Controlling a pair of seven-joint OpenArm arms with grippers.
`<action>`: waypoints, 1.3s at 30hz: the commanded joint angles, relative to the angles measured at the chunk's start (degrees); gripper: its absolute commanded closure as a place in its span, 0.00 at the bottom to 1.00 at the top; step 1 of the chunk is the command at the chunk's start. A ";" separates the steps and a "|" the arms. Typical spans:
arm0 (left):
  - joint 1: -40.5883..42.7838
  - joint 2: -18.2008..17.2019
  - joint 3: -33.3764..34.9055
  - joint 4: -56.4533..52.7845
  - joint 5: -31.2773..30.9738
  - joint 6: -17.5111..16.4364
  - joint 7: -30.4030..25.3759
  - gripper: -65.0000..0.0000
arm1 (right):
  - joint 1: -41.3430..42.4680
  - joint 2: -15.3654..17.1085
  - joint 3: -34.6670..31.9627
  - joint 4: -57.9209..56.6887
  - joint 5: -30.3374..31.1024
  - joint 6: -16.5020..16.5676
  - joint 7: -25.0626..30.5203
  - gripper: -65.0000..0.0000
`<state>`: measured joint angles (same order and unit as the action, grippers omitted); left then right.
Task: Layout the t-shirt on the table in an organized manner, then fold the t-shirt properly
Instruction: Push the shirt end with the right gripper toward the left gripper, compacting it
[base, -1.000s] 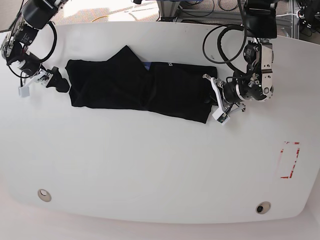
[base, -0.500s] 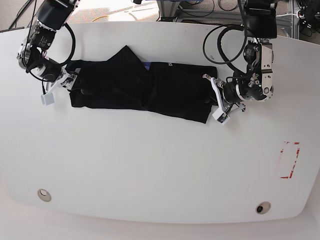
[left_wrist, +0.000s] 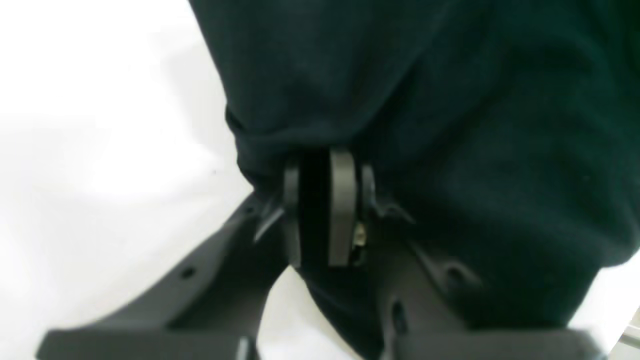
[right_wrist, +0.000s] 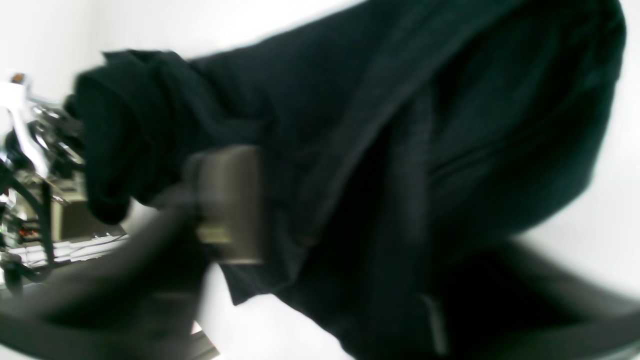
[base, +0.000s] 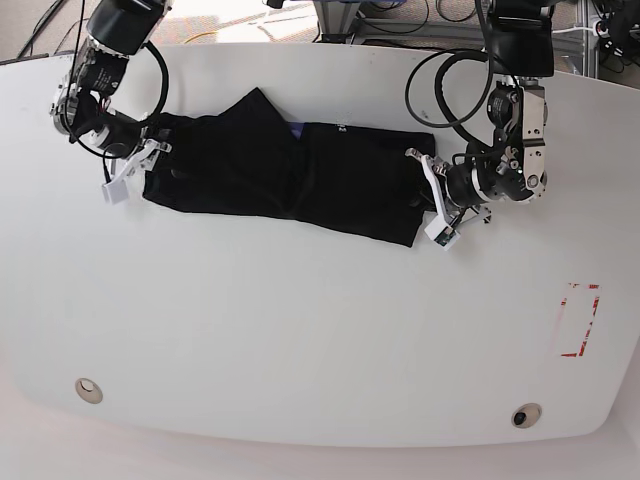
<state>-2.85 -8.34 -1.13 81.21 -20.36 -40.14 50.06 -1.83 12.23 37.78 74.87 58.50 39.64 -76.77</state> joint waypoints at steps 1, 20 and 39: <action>-0.44 -0.58 -0.15 0.50 1.24 0.14 1.15 0.91 | 0.90 0.83 0.07 0.95 1.76 0.36 0.77 1.00; -0.53 -0.23 -0.06 0.24 1.33 0.14 1.15 0.91 | 0.64 -6.91 -4.33 27.59 1.59 -7.86 -2.39 1.00; -0.62 -0.15 -0.06 0.50 1.24 0.14 1.15 0.91 | 0.37 -13.15 -26.83 36.12 -1.23 -12.43 1.48 1.00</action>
<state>-2.90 -8.16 -1.13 81.21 -20.18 -40.12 50.04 -2.31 -0.54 12.43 109.84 56.80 27.16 -77.01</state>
